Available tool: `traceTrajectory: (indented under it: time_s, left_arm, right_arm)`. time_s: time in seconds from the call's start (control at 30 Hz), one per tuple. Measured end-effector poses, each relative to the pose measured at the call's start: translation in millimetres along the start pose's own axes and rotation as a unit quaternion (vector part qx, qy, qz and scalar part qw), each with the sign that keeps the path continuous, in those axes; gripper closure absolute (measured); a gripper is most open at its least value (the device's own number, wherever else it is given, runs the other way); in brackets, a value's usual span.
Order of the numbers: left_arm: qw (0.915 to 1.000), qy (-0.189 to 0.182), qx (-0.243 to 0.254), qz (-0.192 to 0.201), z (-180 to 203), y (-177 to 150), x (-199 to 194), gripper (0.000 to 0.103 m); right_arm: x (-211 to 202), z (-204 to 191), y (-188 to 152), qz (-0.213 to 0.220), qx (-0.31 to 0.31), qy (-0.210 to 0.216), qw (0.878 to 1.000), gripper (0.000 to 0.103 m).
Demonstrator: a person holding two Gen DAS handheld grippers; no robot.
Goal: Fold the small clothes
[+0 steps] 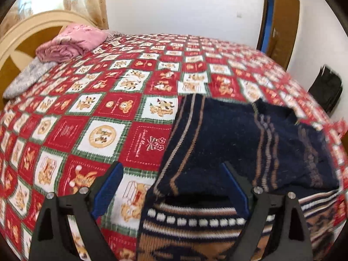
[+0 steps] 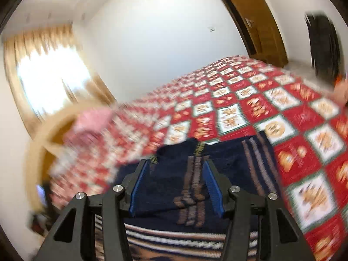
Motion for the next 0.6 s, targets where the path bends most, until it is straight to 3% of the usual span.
traceTrajectory:
  time_s: [0.07,0.17,0.3,0.43,0.6]
  left_arm:
    - [0.9995,-0.022,-0.021,0.004,-7,0,-14,0.011]
    - [0.9973,-0.058,-0.041,0.018,-15,2,-42,0.011]
    - [0.996,-0.071,-0.028,0.046,-24,2,-82,0.011]
    - [0.9957,-0.06,0.039,0.059,-33,-8,-114,0.004]
    - [0.992,-0.048,0.109,0.041,-50,-34,-135,0.004]
  right_arm:
    - [-7,4,-6,0.005,0.041,0.038,0.998,0.049]
    - [-13,7,-13,-0.025,0.095,0.077,0.992,0.049]
    - [-50,-6,-9,-0.027,0.039,0.032,0.998,0.049]
    - [-115,-25,1,-0.054,-0.041,0.011,0.998,0.049]
    - [-200,-31,6,-0.1,-0.105,-0.089,0.985,0.049]
Point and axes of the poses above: each gripper's, at about its wrist camera, not at the fingertips, and x roughly the way its jaws point, z to its right, y to its top, the point moved 1 cm from there along x, roughly the way its jaws point, and after that the axes turned 1 degree about x, right-handed, at the moved point
